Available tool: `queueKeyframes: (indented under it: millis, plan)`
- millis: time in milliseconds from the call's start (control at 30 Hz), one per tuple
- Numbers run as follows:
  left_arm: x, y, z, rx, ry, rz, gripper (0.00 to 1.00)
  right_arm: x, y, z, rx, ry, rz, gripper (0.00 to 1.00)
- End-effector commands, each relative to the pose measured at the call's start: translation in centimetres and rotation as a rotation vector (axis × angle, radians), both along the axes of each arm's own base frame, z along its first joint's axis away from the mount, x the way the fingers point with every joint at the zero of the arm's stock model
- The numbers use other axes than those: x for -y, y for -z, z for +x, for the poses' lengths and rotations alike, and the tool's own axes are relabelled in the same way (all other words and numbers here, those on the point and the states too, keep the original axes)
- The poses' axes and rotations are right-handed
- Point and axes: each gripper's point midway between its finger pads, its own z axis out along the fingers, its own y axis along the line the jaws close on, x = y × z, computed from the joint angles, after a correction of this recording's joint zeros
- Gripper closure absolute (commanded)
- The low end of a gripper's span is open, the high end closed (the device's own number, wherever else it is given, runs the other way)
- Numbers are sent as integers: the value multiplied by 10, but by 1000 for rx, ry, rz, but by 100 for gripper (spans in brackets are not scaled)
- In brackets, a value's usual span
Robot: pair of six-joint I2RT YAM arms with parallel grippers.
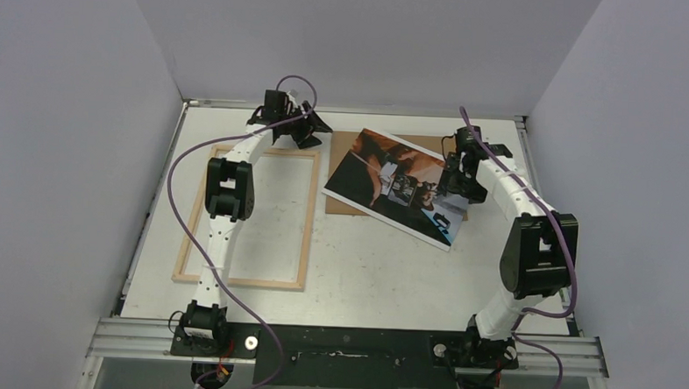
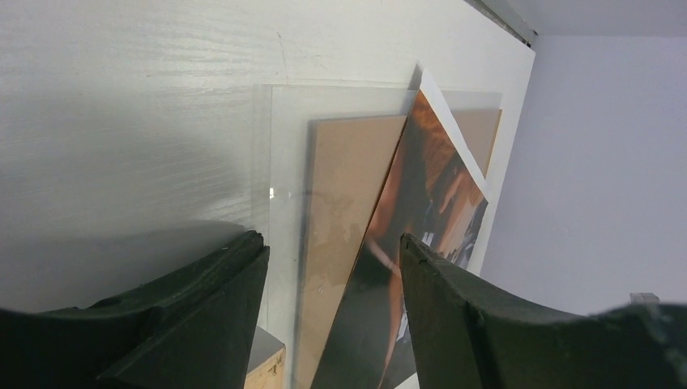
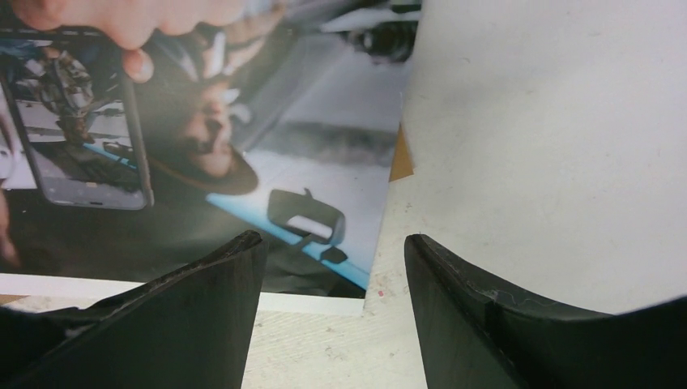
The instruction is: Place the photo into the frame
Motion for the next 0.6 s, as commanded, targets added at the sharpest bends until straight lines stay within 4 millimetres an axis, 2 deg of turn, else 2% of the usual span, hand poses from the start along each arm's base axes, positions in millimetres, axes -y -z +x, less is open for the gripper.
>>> queueKeyframes:
  millis: [0, 100, 367, 567]
  plan:
    - [7, 27, -8, -32, 32, 21, 40, -10, -15, 15, 54, -24, -2, 37]
    - [11, 28, -12, -49, 41, 1, 40, -13, -13, 15, 52, -35, -2, 37]
    - [29, -3, -12, -89, 32, -205, 41, -21, -11, 17, 50, -49, 7, 37]
    - [29, -18, -10, -67, 24, -218, 43, -26, -10, 19, 52, -58, 11, 37]
